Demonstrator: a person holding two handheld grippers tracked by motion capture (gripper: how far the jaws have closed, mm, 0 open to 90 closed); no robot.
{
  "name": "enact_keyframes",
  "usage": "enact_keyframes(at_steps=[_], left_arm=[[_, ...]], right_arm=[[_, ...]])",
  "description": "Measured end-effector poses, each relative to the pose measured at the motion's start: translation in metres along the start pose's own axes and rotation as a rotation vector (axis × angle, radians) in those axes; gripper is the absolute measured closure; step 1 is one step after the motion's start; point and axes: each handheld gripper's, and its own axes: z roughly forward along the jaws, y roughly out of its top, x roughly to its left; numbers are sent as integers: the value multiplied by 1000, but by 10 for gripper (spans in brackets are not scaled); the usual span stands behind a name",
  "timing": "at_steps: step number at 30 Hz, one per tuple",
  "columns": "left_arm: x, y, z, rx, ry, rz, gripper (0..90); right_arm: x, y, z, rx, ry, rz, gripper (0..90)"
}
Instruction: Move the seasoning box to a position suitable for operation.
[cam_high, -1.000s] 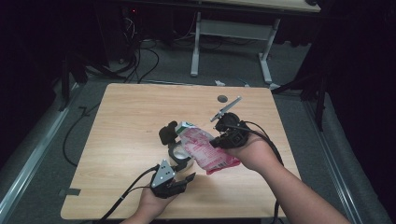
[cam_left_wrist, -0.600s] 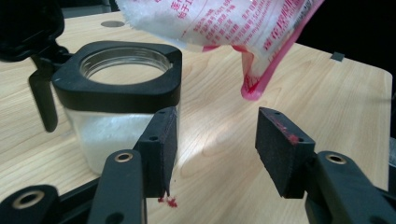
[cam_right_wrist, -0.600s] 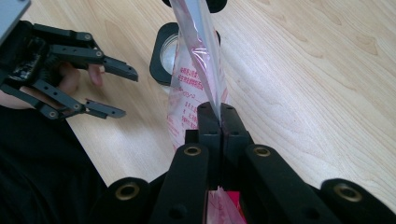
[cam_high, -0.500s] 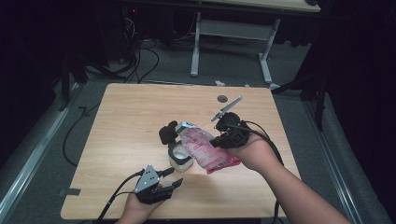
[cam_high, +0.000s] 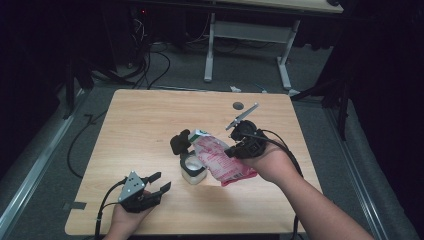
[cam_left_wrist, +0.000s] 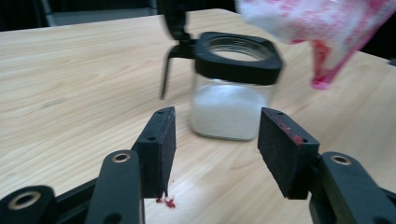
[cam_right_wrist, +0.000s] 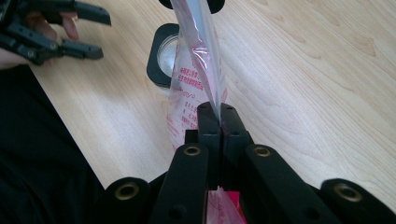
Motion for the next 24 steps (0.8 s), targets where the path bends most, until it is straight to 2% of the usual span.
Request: enact_keyframes(at_steps=[8, 24], left_arm=[[13, -1, -3, -9, 25, -32, 470], [19, -2, -4, -5, 40, -48, 470]], right_arm=[[-8, -8, -6, -9, -16, 23, 899], [-36, -38, -8, -18, -60, 92, 899]])
